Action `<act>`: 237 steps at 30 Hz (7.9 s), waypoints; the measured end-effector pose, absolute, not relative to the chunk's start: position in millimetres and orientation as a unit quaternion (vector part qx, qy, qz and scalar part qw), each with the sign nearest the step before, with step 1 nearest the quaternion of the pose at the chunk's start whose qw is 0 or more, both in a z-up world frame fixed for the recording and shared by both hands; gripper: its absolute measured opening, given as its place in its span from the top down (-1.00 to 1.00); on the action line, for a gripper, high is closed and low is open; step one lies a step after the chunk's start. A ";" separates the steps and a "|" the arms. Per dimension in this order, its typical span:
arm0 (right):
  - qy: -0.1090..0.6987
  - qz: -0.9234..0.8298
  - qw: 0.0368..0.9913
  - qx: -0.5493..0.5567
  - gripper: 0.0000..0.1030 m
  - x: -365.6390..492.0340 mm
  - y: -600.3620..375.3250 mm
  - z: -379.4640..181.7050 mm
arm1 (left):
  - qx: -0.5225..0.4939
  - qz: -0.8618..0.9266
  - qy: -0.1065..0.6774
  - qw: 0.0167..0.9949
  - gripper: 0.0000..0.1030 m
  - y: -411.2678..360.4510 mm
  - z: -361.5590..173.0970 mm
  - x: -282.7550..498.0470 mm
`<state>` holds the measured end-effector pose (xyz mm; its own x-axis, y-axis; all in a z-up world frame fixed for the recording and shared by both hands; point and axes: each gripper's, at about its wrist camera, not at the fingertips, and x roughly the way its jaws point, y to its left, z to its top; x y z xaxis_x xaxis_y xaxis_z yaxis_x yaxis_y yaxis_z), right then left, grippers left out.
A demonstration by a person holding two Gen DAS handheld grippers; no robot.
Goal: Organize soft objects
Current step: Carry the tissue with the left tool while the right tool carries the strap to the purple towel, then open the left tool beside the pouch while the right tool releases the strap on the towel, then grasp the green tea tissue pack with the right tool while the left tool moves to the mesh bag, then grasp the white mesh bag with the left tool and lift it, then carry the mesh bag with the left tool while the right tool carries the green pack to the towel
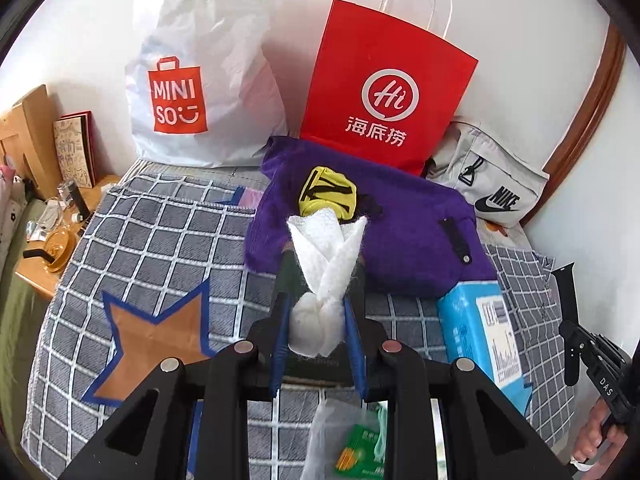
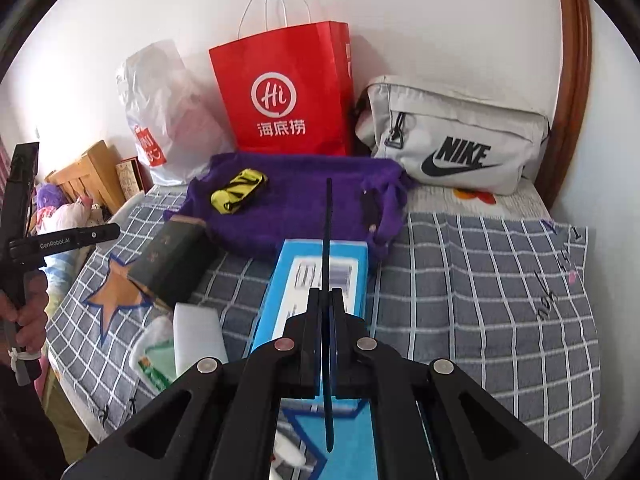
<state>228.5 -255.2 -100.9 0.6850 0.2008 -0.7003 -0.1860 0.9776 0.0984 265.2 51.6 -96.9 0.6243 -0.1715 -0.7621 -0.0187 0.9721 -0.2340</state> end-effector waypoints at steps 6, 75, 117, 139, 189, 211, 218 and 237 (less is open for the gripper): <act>0.371 0.111 0.922 0.009 0.94 263.4 -250.7 -92.5 | -0.110 -0.037 0.433 0.894 0.51 50.0 -97.2 297.7; 0.433 0.129 0.892 -0.022 -0.11 390.8 -246.7 -135.3 | -0.110 -0.043 0.498 0.859 -0.22 50.6 -138.1 379.5; 0.444 0.221 0.868 -0.017 -0.42 162.3 -188.3 -201.5 | -0.088 -0.048 0.455 0.885 -0.23 44.5 -160.9 150.8; 0.389 0.172 0.905 -0.002 -0.09 113.9 -230.9 -174.2 | -0.110 -0.077 0.484 0.865 -0.10 35.0 -199.5 180.8; 0.437 0.079 0.896 -0.004 -0.06 112.5 -260.9 -214.0 | -0.005 0.019 0.468 0.884 -0.32 42.6 -213.9 150.8; 0.390 0.089 0.916 -0.034 -0.06 159.1 -243.6 -143.3 | -0.069 -0.021 0.442 0.894 0.80 63.8 -152.3 161.8; 0.382 0.088 0.919 -0.033 -0.06 182.2 -238.6 -128.1 | -0.079 -0.024 0.415 0.906 0.80 71.6 -117.7 180.0; 0.357 0.083 0.930 -0.029 -0.06 255.9 -237.2 -94.9 | -0.101 -0.041 0.406 0.908 0.80 60.7 -88.6 270.4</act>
<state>255.9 -237.2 -94.9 0.7306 0.1339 -0.6695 -0.1757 0.9844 0.0052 270.4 60.7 -88.6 0.6676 -0.1568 -0.7278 -0.0070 0.9762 -0.2167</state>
